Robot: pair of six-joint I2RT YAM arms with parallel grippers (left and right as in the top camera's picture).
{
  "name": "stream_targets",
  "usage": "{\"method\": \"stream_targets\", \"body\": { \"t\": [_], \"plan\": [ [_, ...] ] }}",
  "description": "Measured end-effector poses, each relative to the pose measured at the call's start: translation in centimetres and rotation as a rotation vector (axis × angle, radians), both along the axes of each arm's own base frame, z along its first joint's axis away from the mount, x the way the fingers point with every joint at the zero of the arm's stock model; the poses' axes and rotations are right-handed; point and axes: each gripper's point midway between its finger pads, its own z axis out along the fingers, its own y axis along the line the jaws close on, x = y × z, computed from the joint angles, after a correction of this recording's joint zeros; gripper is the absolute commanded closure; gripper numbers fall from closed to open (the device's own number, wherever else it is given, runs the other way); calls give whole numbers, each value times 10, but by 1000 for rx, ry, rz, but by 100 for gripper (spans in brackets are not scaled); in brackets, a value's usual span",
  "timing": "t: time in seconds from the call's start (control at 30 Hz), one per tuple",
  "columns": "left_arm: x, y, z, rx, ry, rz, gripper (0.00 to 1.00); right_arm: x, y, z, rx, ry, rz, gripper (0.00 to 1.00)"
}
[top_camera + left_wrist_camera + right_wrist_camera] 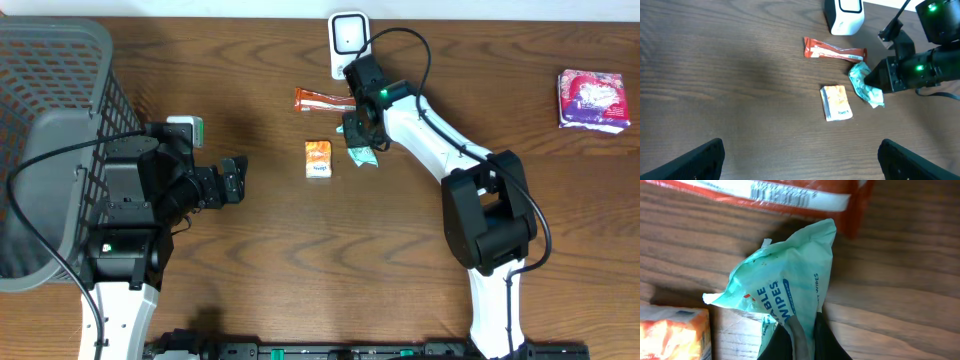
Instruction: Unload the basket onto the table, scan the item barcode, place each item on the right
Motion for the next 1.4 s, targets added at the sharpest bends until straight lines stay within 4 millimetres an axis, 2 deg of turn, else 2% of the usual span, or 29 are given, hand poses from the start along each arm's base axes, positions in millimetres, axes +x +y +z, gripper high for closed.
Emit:
{"method": "stream_targets", "body": {
  "t": [0.3, 0.47, 0.53, 0.63, 0.7, 0.87, 1.07, 1.4],
  "plan": [
    [0, 0, 0, 0, 0, 0, 3, 5, -3, 31, 8, -63, -13, 99],
    [0, 0, 0, 0, 0, 0, 3, 0, -9, 30, -29, -49, -21, 96],
    [0, 0, 0, 0, 0, 0, 3, -1, -14, 29, -58, -50, -28, 91],
    [0, 0, 0, 0, 0, 0, 3, -4, -19, 28, -91, -44, -36, 75],
    [0, 0, 0, 0, 0, 0, 3, -4, -21, 27, -102, -44, -38, 70],
    [0, 0, 0, 0, 0, 0, 3, -10, -23, 20, -124, -31, -33, 69],
    [0, 0, 0, 0, 0, 0, 3, -11, -20, 19, -127, -36, -26, 74],
    [0, 0, 0, 0, 0, 0, 3, -11, -20, 18, -127, -36, -26, 67]
  ]
}}
